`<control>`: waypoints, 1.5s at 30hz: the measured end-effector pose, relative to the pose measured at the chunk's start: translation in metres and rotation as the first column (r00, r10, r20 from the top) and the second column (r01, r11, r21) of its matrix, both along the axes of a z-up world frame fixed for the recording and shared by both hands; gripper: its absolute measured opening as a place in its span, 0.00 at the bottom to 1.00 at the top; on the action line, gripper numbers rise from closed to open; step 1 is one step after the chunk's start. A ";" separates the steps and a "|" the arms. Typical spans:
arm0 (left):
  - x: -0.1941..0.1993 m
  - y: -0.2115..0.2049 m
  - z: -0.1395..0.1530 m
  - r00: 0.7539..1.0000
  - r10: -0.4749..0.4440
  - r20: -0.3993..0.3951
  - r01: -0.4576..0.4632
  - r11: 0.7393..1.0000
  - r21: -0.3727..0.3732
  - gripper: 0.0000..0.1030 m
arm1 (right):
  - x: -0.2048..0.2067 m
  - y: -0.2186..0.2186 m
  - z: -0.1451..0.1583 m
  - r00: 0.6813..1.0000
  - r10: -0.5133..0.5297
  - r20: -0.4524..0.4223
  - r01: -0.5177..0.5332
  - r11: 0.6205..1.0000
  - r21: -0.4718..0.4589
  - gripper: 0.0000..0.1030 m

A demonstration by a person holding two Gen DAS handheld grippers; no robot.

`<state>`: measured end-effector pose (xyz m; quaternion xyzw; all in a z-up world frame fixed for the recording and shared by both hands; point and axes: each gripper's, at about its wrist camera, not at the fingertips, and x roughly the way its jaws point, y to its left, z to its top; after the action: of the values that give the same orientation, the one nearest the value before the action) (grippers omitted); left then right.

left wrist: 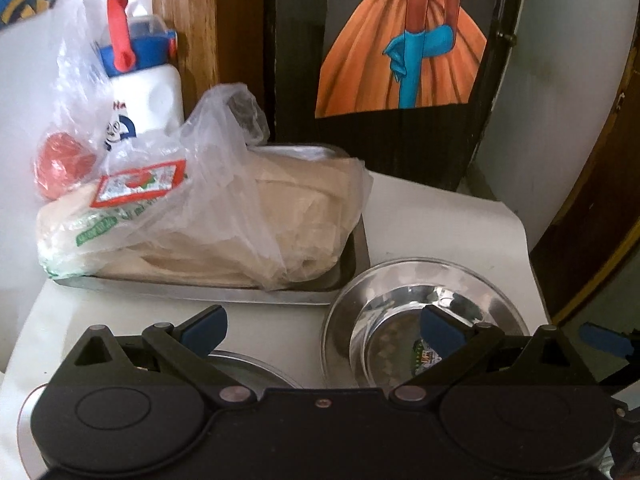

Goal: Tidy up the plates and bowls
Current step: 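Move both grippers to the steel plate beside the bread tray and grasp its rim, then carry the steel plate with both grippers onto the plate stack and open both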

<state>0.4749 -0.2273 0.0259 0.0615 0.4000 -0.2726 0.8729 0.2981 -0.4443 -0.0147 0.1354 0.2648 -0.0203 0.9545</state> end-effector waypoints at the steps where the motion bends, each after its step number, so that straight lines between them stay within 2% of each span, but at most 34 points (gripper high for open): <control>1: 0.001 -0.001 -0.002 1.000 -0.002 -0.006 0.002 1.000 0.000 0.98 | 0.002 0.000 -0.001 1.000 0.002 -0.003 -0.002 1.000 0.003 0.97; 6: 0.006 -0.004 -0.009 1.000 -0.015 -0.016 0.015 1.000 0.014 0.93 | 0.011 0.002 -0.005 1.000 0.002 -0.014 -0.002 1.000 0.006 0.88; 13: 0.006 -0.007 -0.011 0.999 -0.037 -0.021 0.037 0.999 0.018 0.79 | 0.019 0.003 -0.010 0.999 0.001 -0.034 0.000 1.000 0.025 0.77; 17: 0.002 -0.006 -0.009 0.999 -0.047 -0.021 0.047 0.999 0.023 0.72 | 0.020 0.006 -0.013 0.999 0.002 -0.040 -0.001 1.000 0.026 0.67; 26: -0.010 -0.006 -0.003 0.998 -0.065 -0.022 0.066 0.997 0.048 0.71 | 0.020 0.008 -0.015 0.999 0.004 -0.049 -0.002 0.999 0.034 0.63; 31: -0.007 -0.016 -0.004 0.994 -0.088 -0.061 0.093 0.993 0.077 0.71 | 0.021 0.008 -0.014 0.999 0.007 -0.051 -0.005 0.999 0.032 0.60; 34: -0.003 -0.021 -0.007 0.992 -0.097 -0.087 0.105 0.990 0.093 0.69 | 0.022 0.009 -0.014 0.999 0.007 -0.053 -0.005 1.000 0.030 0.55; 36: 0.000 -0.023 -0.010 0.988 -0.095 -0.120 0.106 0.990 0.094 0.56 | 0.023 0.009 -0.015 0.999 0.007 -0.054 -0.006 0.999 0.035 0.47; 38: 0.000 -0.025 -0.011 0.989 -0.077 -0.127 0.092 0.989 0.117 0.36 | 0.023 0.009 -0.016 0.999 0.005 -0.053 -0.003 0.999 0.037 0.42; 41: 0.000 -0.025 -0.012 0.989 -0.061 -0.131 0.078 0.989 0.124 0.27 | 0.023 0.012 -0.016 0.999 -0.001 -0.047 0.002 1.000 0.030 0.32; 43: 0.000 -0.024 -0.012 0.989 -0.059 -0.133 0.075 0.990 0.117 0.22 | 0.023 0.013 -0.016 0.999 -0.010 -0.050 0.011 1.000 0.020 0.30; 45: -0.001 -0.023 -0.011 0.990 -0.059 -0.131 0.074 0.992 0.107 0.21 | 0.023 0.013 -0.016 0.999 -0.017 -0.050 0.018 1.000 0.018 0.29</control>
<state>0.4738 -0.2504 0.0148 0.1058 0.4674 -0.2823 0.8310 0.3210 -0.4313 -0.0309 0.1460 0.2873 -0.0296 0.9462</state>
